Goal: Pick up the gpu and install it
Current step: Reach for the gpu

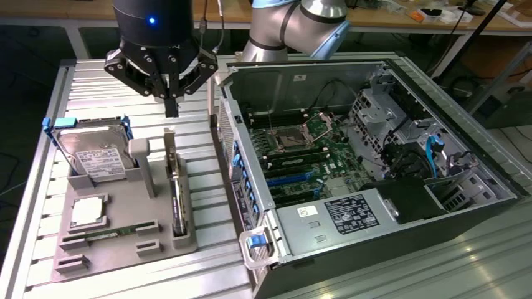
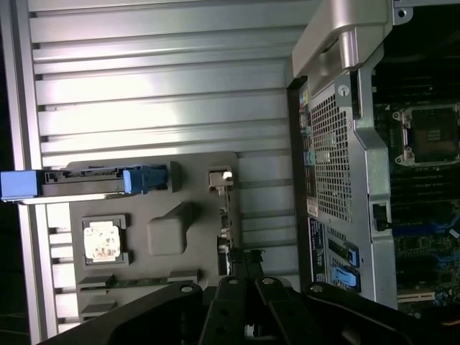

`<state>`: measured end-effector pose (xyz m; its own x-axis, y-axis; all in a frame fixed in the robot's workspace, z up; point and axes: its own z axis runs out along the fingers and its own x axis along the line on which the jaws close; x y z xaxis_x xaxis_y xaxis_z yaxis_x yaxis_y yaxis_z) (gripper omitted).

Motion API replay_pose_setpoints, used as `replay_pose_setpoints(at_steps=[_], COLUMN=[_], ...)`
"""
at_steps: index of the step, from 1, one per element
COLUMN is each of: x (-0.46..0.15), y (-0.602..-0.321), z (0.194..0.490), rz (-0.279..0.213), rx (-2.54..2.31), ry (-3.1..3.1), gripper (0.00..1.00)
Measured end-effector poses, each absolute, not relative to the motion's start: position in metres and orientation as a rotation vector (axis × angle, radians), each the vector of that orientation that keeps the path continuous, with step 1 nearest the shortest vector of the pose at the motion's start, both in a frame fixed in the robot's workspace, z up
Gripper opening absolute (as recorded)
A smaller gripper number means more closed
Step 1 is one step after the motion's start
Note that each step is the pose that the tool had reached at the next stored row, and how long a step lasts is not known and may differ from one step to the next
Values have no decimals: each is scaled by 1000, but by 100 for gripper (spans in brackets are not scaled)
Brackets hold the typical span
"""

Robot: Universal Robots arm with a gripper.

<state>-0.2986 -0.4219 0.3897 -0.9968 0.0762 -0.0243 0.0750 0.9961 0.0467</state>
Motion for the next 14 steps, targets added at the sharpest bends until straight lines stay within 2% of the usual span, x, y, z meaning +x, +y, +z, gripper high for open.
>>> replay_pose_setpoints(at_steps=[14], x=[-302], y=[-422], z=[390], rz=[72], rx=[118], ry=[3112], gripper=[11])
